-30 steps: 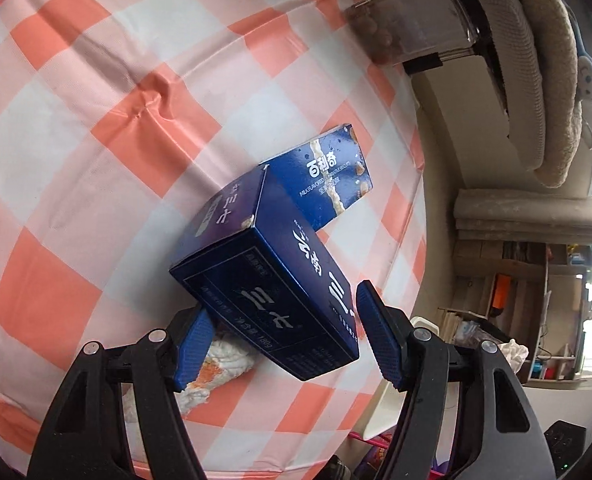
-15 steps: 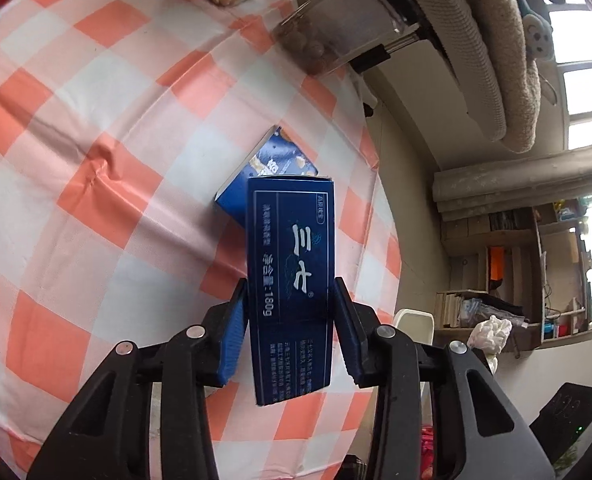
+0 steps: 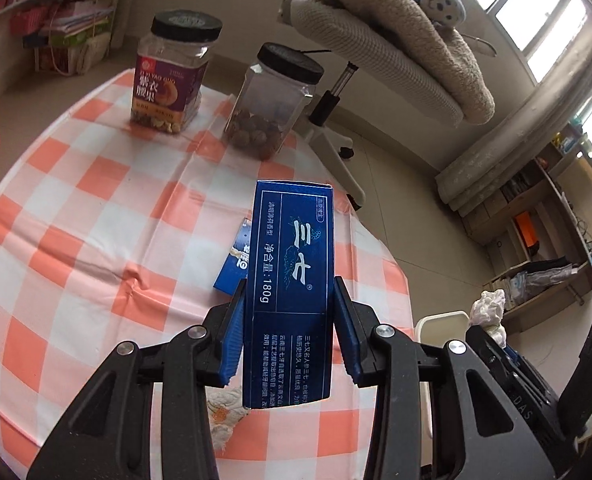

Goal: Collect trash

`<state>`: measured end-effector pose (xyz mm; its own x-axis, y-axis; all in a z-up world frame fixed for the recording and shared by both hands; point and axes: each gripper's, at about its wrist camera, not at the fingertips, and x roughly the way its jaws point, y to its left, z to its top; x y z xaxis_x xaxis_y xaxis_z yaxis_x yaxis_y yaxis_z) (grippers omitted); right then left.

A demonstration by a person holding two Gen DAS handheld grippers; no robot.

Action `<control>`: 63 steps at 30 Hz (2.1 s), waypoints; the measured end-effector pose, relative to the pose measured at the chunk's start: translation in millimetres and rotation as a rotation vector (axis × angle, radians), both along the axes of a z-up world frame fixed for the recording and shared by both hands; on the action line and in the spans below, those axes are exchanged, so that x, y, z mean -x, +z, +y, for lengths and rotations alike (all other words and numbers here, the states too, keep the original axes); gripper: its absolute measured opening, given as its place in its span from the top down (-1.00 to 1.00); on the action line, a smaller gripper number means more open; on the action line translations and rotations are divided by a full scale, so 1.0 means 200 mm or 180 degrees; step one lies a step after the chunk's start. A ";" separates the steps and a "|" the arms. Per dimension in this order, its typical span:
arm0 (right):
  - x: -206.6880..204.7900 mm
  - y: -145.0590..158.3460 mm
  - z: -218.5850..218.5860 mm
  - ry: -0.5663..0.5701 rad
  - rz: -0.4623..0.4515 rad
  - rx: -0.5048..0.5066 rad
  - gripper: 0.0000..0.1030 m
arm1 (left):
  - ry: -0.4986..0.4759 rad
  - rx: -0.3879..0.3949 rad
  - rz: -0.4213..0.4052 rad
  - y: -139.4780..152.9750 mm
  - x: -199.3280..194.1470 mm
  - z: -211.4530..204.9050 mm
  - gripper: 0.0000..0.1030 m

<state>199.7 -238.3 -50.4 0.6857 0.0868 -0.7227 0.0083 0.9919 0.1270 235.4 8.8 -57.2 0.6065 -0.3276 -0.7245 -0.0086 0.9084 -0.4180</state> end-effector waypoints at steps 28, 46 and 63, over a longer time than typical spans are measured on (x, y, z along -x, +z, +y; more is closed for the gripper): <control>0.12 0.03 -0.52 -0.0635 -0.0095 0.0043 0.27 | -0.0769 -0.0376 -0.0566 0.14 0.25 -0.51 0.22; 0.27 0.01 -1.10 -0.1546 0.0030 -0.0195 -0.78 | -0.1358 -0.0242 -0.0590 0.17 0.31 -1.17 0.21; 0.38 0.07 -1.27 -0.1918 -0.0126 -0.0023 -0.83 | -0.1543 -0.0113 -0.0286 0.06 0.26 -1.37 -0.08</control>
<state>122.8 -491.6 -36.0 0.6422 -0.3205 -0.6963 0.5635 0.8132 0.1455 182.5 -264.6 -45.8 0.4509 -0.5636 -0.6921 0.4533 0.8126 -0.3664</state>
